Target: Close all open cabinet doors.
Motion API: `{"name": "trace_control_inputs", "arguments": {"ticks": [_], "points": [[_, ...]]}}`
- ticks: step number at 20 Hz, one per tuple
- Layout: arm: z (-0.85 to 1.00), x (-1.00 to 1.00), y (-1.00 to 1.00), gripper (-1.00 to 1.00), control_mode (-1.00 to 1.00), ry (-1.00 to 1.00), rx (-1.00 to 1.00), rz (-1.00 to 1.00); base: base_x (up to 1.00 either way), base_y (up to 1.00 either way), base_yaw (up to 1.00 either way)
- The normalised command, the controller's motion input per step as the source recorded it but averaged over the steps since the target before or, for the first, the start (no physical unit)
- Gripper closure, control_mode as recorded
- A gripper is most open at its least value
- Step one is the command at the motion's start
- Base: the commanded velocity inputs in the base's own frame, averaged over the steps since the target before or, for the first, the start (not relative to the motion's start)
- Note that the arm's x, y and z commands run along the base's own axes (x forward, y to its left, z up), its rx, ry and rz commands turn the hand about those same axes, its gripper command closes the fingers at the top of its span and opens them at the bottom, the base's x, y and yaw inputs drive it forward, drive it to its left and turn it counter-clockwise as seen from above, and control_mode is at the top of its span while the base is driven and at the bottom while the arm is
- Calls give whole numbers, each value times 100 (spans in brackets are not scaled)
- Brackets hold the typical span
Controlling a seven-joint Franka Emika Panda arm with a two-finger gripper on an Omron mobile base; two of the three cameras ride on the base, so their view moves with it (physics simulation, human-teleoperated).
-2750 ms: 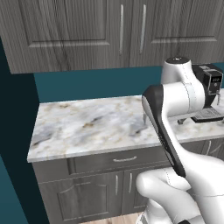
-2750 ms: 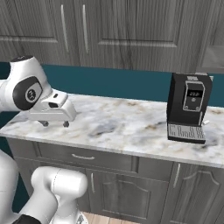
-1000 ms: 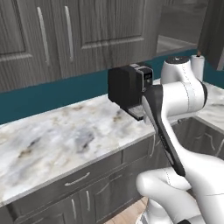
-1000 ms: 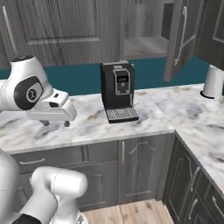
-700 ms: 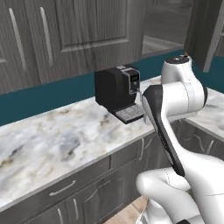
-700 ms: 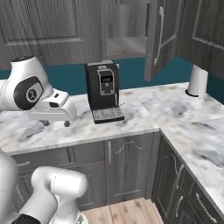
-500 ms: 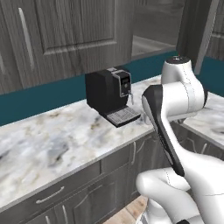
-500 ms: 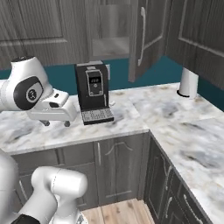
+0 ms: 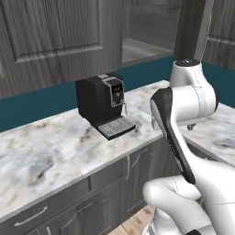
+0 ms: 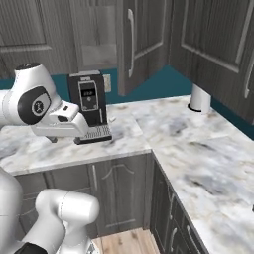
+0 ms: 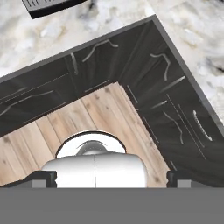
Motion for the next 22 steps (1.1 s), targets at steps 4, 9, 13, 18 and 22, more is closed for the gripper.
{"name": "trace_control_inputs", "arguments": {"ticks": [4,9,13,18,22], "points": [[0,0,0,-100,100,0,0,0,21,-13,7],[0,0,0,-100,100,0,0,0,28,-7,13],[0,0,0,-100,100,0,0,0,39,-3,9],[0,0,0,-100,100,0,0,0,49,-5,1],[0,0,0,-100,100,0,0,0,63,0,0]]}}
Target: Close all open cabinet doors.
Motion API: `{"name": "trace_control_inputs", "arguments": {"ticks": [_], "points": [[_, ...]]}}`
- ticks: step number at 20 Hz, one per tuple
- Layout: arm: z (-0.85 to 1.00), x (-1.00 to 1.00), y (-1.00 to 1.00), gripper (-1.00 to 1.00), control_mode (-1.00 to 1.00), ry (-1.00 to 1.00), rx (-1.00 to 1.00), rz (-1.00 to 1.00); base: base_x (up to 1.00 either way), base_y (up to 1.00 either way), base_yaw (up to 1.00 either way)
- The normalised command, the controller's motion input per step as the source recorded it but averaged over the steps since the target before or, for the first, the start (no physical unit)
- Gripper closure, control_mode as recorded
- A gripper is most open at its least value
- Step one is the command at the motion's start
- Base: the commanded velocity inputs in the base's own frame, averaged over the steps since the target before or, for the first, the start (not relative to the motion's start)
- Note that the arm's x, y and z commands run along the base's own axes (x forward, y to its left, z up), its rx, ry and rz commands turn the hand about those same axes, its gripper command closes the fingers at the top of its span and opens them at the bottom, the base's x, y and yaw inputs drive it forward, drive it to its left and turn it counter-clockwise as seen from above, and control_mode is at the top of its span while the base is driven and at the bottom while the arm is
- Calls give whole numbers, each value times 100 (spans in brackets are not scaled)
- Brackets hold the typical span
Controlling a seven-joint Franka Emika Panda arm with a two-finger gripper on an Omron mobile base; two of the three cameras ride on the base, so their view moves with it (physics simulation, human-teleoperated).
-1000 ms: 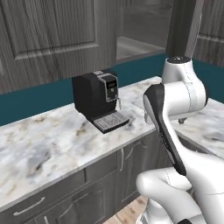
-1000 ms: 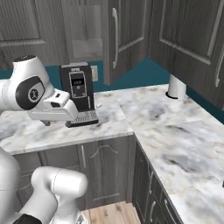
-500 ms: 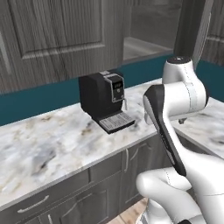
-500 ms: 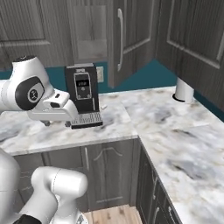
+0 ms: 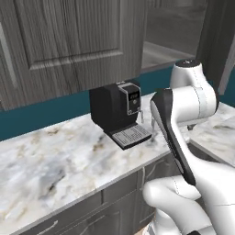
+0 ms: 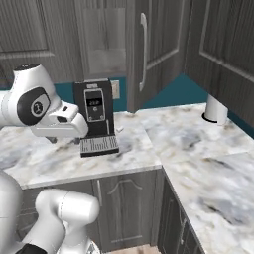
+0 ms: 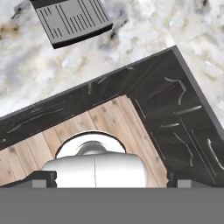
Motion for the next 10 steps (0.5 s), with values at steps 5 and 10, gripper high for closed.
{"name": "trace_control_inputs", "arguments": {"ticks": [5,10], "points": [[0,0,0,-100,100,0,0,0,47,0,-6],[0,0,0,-100,100,0,0,0,16,-5,-10]]}}
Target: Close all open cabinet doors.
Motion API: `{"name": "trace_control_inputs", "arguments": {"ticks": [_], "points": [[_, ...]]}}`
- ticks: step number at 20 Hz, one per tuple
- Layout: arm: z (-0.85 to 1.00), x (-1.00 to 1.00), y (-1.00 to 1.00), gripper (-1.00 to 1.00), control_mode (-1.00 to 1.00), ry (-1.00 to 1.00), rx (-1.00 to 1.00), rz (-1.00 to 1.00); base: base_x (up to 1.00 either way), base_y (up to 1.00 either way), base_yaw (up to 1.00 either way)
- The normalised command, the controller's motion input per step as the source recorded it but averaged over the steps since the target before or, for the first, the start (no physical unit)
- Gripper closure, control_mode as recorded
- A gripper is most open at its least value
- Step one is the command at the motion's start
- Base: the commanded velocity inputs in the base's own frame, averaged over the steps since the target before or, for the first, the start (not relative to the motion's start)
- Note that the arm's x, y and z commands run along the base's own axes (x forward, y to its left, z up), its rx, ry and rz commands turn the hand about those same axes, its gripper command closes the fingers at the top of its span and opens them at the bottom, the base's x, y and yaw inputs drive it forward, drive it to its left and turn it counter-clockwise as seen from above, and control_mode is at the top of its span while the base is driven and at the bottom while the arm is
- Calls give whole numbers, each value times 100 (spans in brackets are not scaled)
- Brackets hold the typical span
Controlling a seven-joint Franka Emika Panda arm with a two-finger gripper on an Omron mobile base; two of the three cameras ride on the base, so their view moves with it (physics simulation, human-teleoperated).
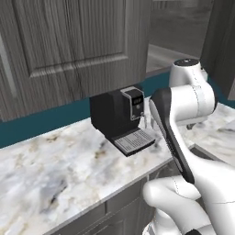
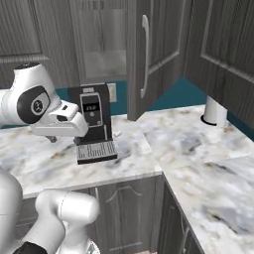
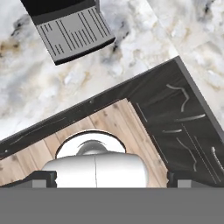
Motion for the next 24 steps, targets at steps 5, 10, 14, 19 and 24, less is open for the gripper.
{"name": "trace_control_inputs", "arguments": {"ticks": [5,10,14,19,24], "points": [[0,0,0,-100,100,0,0,0,17,-18,-1],[0,0,0,-100,100,0,0,0,38,-7,0],[0,0,0,-100,100,0,0,0,36,-25,0],[0,0,0,-100,100,0,0,0,19,-42,0],[0,0,0,-100,100,0,0,0,10,-32,0]]}}
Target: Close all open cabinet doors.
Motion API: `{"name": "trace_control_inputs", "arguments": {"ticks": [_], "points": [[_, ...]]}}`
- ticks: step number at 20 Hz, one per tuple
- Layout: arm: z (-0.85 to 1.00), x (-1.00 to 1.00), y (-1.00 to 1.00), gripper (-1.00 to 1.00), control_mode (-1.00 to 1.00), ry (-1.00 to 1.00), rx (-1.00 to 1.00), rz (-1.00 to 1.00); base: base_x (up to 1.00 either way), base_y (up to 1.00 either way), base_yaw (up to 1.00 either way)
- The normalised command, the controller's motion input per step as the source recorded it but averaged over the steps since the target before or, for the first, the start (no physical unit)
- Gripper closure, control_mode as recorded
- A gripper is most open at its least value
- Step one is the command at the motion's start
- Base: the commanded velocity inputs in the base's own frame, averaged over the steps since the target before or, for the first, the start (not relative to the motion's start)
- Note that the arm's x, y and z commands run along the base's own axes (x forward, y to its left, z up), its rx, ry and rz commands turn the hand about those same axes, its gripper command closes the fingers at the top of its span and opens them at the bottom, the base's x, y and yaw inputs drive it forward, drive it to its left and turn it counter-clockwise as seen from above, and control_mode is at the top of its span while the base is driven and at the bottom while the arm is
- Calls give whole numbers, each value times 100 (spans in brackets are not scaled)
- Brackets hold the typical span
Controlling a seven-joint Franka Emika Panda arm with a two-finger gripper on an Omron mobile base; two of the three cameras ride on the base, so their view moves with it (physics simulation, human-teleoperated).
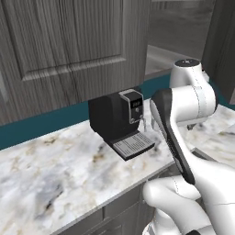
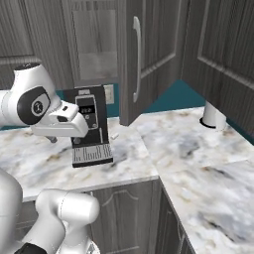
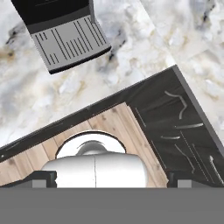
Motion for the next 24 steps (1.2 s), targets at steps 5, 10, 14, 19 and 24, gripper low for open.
{"name": "trace_control_inputs", "arguments": {"ticks": [5,10,14,19,24], "points": [[0,0,0,-100,100,0,0,0,14,0,0],[0,0,0,-100,100,0,0,0,6,0,0],[0,0,0,-100,100,0,0,0,0,0,0],[0,0,0,-100,100,0,0,0,-18,0,-1],[0,0,0,-100,100,0,0,0,-40,-10,-4]]}}
